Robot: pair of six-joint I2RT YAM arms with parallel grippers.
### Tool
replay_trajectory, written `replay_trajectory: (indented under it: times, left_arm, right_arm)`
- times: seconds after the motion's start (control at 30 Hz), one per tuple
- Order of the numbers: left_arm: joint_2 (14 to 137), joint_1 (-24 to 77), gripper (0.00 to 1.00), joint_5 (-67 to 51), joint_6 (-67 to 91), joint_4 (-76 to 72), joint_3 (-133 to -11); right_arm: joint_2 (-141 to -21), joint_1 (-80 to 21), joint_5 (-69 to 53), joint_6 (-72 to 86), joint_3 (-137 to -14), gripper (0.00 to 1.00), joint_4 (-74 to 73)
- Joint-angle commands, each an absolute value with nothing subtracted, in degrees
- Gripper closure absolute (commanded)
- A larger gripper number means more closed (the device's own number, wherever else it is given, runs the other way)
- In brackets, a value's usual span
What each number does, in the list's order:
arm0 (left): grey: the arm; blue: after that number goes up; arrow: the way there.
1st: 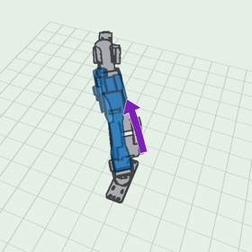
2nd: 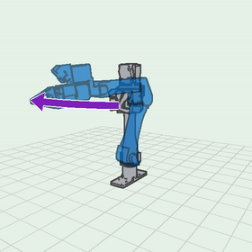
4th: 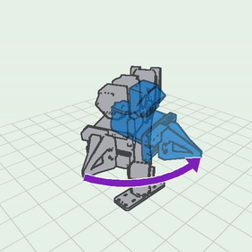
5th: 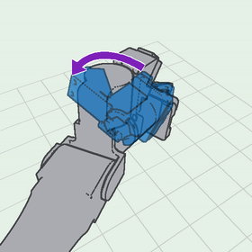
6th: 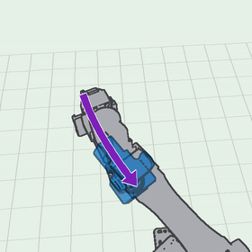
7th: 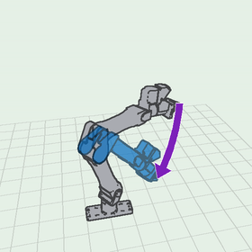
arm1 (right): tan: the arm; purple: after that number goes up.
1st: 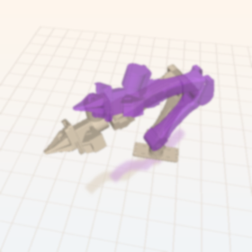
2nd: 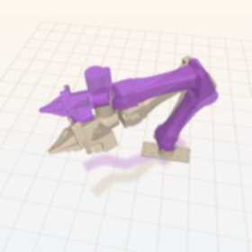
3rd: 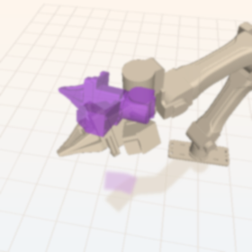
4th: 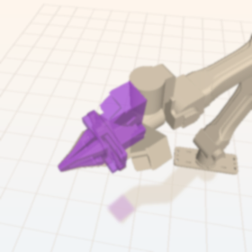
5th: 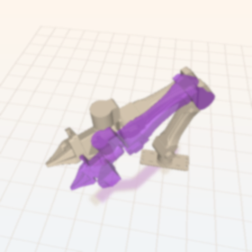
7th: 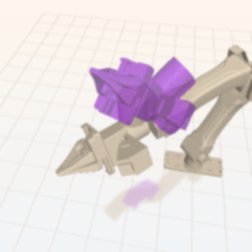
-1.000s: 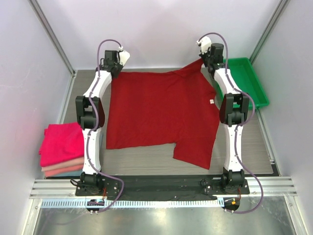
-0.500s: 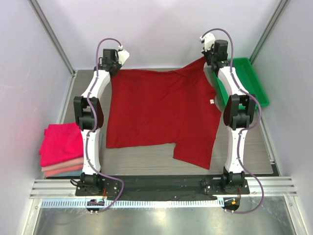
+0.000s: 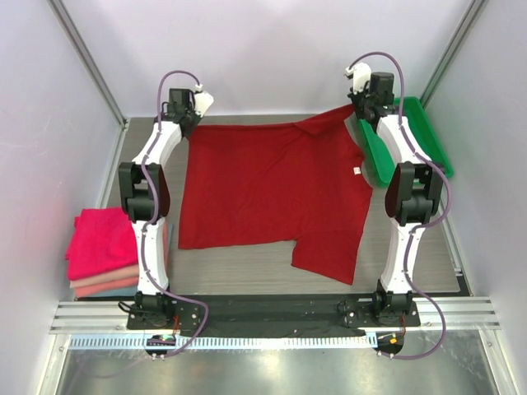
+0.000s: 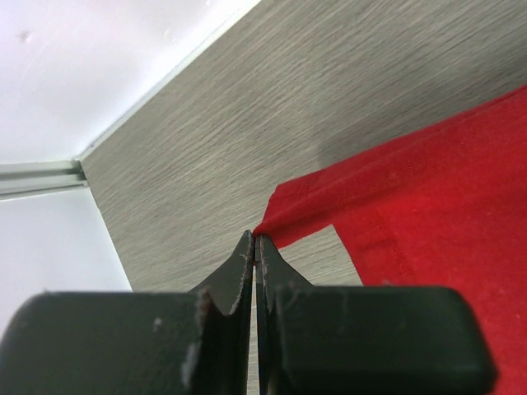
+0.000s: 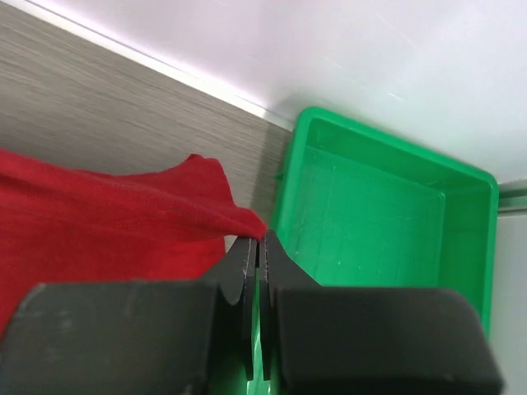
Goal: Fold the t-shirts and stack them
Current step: Fold the tshirt
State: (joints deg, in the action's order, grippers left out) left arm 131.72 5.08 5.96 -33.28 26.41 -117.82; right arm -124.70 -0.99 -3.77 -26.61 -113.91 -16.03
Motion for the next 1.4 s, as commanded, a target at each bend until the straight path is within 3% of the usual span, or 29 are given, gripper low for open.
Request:
replay_trajectory:
  times: [0.0,0.33,1.37]
  left_arm:
    - [125.78,4.57,1.00,4.83,-32.17,24.43,-116.90]
    - [121.38,4.66,1.00,4.31,-31.90,24.87,-110.13]
    - [110.83,5.62,1.00,0.18,-29.62,28.04,-87.72]
  right_arm:
    - [-117.26,-0.70,-5.71,-24.70,-112.68,0.99,-16.52]
    - [-109.43,-0.79,-8.70,-20.92,-102.05,0.99,-18.72]
    - [-95.01,-2.11,-13.27,-17.58,-85.43,0.99,-24.17]
